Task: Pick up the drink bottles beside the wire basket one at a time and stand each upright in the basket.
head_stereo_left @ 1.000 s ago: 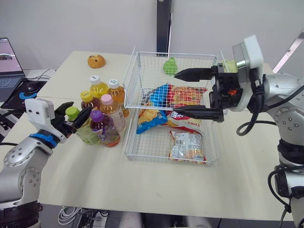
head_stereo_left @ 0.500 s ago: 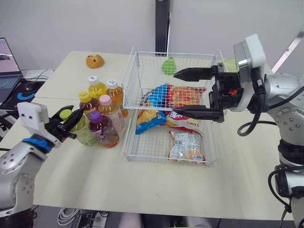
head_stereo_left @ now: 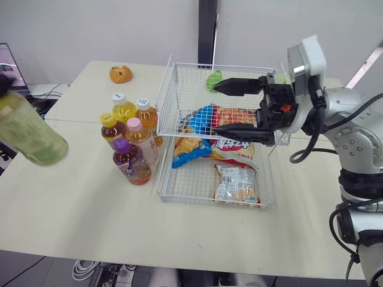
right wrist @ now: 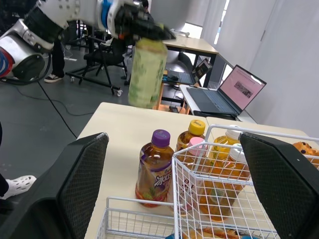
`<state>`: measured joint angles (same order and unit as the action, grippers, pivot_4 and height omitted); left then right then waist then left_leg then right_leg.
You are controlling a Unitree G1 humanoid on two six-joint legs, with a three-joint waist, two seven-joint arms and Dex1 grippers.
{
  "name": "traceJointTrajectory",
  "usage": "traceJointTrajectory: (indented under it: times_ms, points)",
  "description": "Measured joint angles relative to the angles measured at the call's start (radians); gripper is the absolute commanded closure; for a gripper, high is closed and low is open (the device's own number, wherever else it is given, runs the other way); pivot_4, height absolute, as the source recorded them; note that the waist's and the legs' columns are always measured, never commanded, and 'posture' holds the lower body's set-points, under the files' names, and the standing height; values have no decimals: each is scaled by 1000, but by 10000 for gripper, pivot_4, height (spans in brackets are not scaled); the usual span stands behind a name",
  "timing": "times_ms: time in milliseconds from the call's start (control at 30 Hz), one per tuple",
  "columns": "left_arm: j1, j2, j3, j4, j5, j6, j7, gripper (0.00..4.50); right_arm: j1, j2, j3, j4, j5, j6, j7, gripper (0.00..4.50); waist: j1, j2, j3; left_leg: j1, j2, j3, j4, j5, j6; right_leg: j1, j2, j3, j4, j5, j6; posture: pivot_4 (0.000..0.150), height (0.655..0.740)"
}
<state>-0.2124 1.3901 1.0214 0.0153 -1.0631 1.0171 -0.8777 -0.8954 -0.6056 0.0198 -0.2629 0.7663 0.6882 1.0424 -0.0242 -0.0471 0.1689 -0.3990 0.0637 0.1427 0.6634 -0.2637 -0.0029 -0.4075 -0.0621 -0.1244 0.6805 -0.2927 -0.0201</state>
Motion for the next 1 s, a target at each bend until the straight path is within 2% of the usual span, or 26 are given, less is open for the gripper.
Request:
traceJointTrajectory:
  times_ms: [100,167,233,300,367,433,533,733,867,1000]
  points:
    - [-123,119,-86,132,-4,-19,-76,31010,-1,2,-1,5,-3,-4,-7,0,0,0,0,0,0,0,0,0,0,0,0,0,0,0,0,1500,7400]
    - [-241,175,-234,194,-39,-76,-107,31010,2,-1,-3,3,-12,-5,-23,0,3,1,1,0,0,0,0,0,0,0,0,0,1,0,0,1500,7400]
    - [-426,174,-424,219,-73,-120,-125,31010,12,-12,-11,-11,-20,-4,-44,0,10,2,1,0,0,0,1,0,0,0,0,0,1,0,0,1500,7400]
    - [-735,71,-632,244,-53,-130,-144,31010,32,-32,-30,-36,-31,3,-82,0,26,1,2,-2,0,-1,2,0,0,0,3,0,2,0,0,1500,7400]
    - [-988,-49,-795,288,19,-127,-184,31010,50,-50,-50,-70,-38,18,-125,0,38,-1,2,-2,0,-2,4,1,-1,0,7,2,2,0,0,1500,7400]
    - [-1144,-145,-904,347,99,-127,-227,31010,73,-73,-77,-111,-35,37,-158,0,43,-1,2,-3,-1,0,5,1,-1,0,6,4,2,0,0,1500,7400]
    - [-1350,-331,-1024,531,251,-178,-305,31010,143,-138,-156,-195,-19,82,-220,0,47,-1,3,-5,-1,0,7,0,-1,-2,7,4,1,0,1,1500,7400]
    - [-1521,-613,-1073,832,450,-378,-429,31010,257,-217,-293,-346,25,176,-364,0,35,1,5,-7,0,0,5,0,-1,-6,6,4,1,0,1,1500,7400]
    - [-1541,-805,-1058,966,527,-531,-466,31010,370,-255,-428,-463,93,265,-483,0,29,2,6,-7,0,0,5,0,-1,-6,6,5,2,0,1,1500,7400]
    - [-1542,-959,-1049,1035,590,-662,-439,31010,452,-274,-530,-553,171,329,-586,0,26,2,6,-7,0,0,5,0,-1,-6,7,5,2,0,1,1500,7400]
